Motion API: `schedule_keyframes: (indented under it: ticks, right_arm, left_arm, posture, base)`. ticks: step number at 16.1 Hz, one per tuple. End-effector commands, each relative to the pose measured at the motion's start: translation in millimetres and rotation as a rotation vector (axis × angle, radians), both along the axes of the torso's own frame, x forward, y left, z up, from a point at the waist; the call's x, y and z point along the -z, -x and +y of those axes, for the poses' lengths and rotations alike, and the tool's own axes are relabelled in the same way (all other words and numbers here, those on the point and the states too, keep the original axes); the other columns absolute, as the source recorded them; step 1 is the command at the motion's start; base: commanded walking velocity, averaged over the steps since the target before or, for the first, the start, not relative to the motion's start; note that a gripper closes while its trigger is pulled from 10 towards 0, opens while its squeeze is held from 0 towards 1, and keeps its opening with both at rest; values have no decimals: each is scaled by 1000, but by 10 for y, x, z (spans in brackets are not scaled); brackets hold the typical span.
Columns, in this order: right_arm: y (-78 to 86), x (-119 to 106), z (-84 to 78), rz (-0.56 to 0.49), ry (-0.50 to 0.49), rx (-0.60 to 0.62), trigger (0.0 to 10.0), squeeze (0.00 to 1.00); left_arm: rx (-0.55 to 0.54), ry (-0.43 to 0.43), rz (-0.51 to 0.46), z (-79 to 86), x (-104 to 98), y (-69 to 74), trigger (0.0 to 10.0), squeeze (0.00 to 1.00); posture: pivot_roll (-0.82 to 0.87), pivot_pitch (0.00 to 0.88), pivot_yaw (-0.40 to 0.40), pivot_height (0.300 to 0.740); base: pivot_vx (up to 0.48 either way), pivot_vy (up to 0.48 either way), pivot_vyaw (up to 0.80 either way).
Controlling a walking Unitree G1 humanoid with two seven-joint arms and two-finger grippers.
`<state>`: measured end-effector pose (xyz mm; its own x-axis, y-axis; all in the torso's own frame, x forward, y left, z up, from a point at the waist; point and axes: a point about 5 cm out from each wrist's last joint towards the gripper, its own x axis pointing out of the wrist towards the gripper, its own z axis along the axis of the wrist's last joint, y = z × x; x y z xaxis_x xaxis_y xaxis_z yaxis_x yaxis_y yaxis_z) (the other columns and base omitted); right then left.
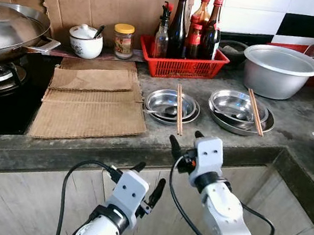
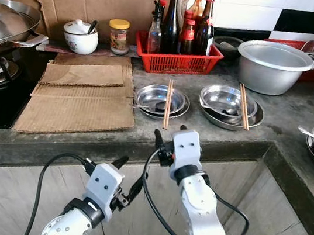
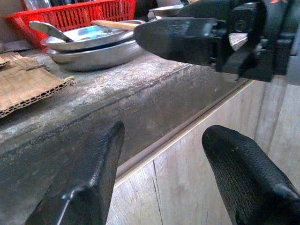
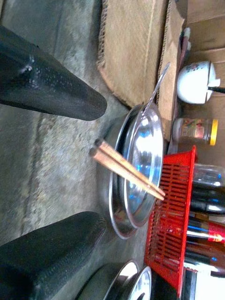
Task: Kitchen organization
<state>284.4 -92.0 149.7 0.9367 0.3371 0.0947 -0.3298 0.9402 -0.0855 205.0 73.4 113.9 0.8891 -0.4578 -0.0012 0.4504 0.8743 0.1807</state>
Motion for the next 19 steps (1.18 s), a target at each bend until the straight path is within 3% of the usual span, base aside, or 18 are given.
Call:
schedule_keyframes:
  ticks: [1, 6, 12, 19]
  right_arm:
    - [-29, -14, 45, 5, -6, -15, 10000, 0]
    - [-151, -22, 178, 6, 18, -20, 10000, 0]
    - [-297, -53, 191, 3, 21, 27, 10000, 0]
    - [-339, -69, 184, -2, 10, 50, 10000, 0]
  left_arm:
    - [2, 4, -17, 5, -25, 13, 10000, 0]
    - [3, 6, -17, 1, -23, 25, 10000, 0]
    - [5, 3, -16, -1, -18, 30, 10000, 0]
    - [6, -1, -13, 1, -9, 45, 10000, 0]
  posture:
    - [221, 0, -51, 740]
    - [228, 0, -60, 740]
    - [234, 0, -64, 740]
    - [232, 0, -63, 740]
  base:
    - [0, 0, 0]
    - [0, 0, 0]
    - [0, 0, 0]
    - [0, 0, 0]
